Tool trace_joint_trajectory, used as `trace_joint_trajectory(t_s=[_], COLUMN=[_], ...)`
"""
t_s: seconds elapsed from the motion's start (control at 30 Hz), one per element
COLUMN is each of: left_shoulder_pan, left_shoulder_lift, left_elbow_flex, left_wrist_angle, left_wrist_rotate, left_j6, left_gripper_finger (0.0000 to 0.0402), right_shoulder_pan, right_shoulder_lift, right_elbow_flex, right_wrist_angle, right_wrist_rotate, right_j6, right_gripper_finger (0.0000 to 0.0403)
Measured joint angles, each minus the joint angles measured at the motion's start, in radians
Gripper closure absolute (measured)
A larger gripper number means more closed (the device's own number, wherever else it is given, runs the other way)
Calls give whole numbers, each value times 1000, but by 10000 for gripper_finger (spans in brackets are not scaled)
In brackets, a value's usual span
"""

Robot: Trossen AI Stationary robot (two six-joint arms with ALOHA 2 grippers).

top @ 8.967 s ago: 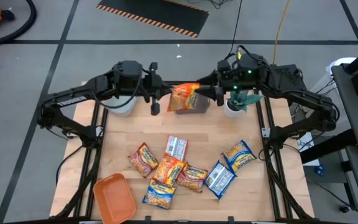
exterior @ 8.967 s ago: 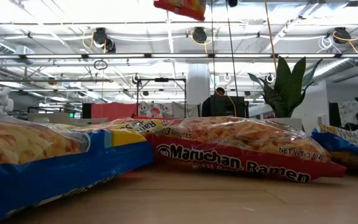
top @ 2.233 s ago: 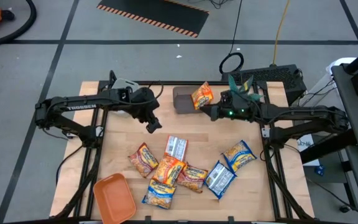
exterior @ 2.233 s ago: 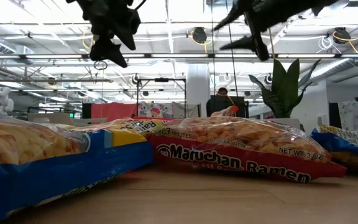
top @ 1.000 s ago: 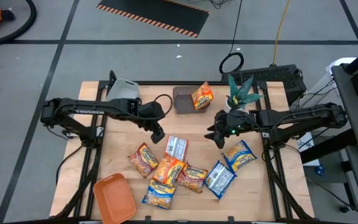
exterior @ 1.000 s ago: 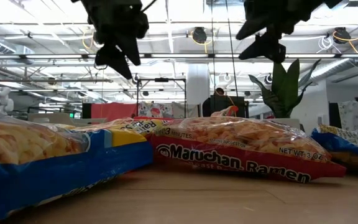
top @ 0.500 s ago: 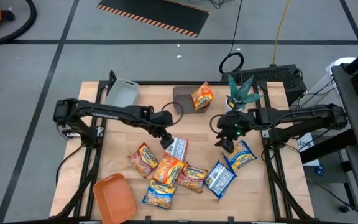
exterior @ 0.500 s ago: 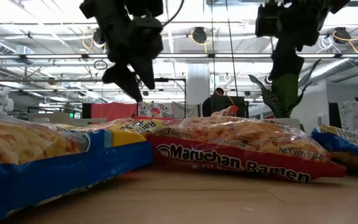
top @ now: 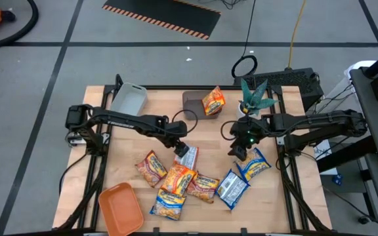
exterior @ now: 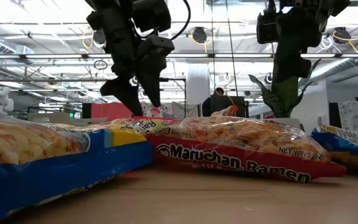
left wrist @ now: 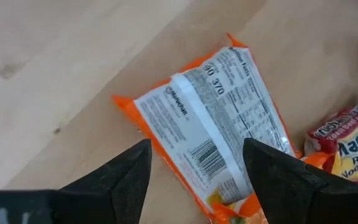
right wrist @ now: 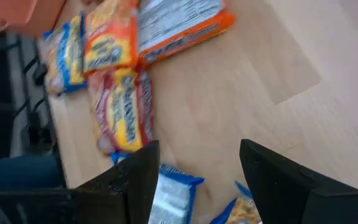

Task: Sort Maruchan noodles
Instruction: Put the bottom orange noodle pack into the black bin

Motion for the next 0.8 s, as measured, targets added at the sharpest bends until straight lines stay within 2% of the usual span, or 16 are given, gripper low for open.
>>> trace_joint_trajectory(t_s=[0.1,0.27,0.43,0.63,0.8], left_shoulder_pan=[0,-6,-34,-77,-144], left_shoulder_lift=[0,0,0,0,0], left_elbow_flex=[0,0,0,0,0], left_wrist_angle=[-13,-22,-44,-60,-80], left_wrist_rotate=[21,75,159,205,232], left_j6=[59,120,220,307,451], left_gripper_finger=[144,144,144,144,144], right_shoulder_pan=[0,8,45,83,114], right_shoulder_lift=[0,0,0,0,0], right_elbow_flex=[0,0,0,0,0], right_wrist_angle=[30,142,221,227,274], right_wrist_rotate=[48,57,161,231,238], right_j6=[98,307,463,578,641], right_gripper_finger=[188,188,188,188,188])
